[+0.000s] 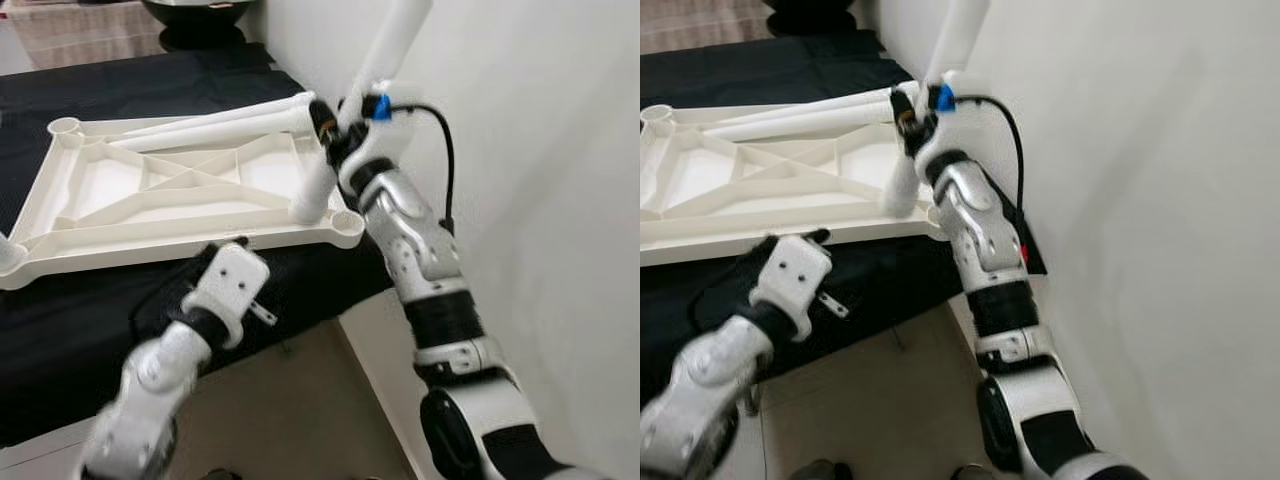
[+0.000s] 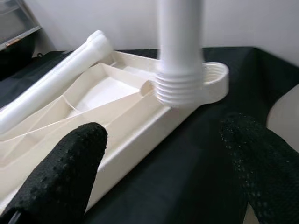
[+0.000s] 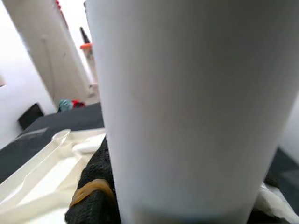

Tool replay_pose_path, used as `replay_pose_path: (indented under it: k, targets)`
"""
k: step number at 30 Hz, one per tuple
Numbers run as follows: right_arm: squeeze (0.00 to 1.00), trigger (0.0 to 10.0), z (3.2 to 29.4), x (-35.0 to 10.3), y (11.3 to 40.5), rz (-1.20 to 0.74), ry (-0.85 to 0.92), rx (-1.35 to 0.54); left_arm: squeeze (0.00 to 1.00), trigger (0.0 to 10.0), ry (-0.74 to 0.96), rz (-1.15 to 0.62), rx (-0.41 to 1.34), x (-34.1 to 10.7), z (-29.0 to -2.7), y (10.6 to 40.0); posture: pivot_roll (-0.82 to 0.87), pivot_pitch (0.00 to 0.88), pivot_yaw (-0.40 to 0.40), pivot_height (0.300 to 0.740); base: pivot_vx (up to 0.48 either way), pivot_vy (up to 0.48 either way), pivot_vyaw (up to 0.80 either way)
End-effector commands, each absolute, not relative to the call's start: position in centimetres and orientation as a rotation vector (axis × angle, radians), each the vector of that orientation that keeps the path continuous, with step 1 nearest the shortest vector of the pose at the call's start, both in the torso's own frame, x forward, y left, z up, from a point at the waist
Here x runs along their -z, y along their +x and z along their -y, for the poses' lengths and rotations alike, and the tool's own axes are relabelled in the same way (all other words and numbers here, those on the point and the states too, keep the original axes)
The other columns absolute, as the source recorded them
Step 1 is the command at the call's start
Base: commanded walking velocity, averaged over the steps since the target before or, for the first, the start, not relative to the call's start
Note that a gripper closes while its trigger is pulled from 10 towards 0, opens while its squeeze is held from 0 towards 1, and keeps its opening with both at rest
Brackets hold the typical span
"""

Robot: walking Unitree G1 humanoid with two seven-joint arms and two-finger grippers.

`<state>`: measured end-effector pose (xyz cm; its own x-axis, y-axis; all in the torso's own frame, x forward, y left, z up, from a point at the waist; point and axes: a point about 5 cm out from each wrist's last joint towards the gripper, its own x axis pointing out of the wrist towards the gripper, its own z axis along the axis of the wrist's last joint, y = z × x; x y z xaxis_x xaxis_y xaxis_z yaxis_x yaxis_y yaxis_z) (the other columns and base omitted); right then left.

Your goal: Building children table

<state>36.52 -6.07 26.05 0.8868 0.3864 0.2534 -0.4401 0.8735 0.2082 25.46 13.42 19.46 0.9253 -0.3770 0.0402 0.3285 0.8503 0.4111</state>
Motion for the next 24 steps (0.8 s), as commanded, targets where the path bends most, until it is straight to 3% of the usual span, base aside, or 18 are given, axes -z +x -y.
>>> replay_pose_path:
  k: [1,15,24]
  targets:
    - [0.00,10.0,5.9,-26.9,35.9,0.239,0.283,-0.480,0.00,10.0,0.439,0.110,0.377,-19.1,-13.7,26.0,0.02,0.099,-0.063,0.740,0.000,0.000,0.00]
    - [0.00,10.0,4.4,-27.7,33.1,0.221,0.334,-0.699,0.00,10.0,0.422,0.082,0.513,-17.3,-10.8,27.9,0.01,0.101,-0.064,0.740,0.000,0.000,0.00]
    - [0.00,10.0,4.2,-27.2,32.3,0.190,0.328,-0.737,0.00,10.0,0.423,0.116,0.518,-17.7,-10.3,28.8,0.01,0.093,-0.061,0.740,0.000,0.000,0.00]
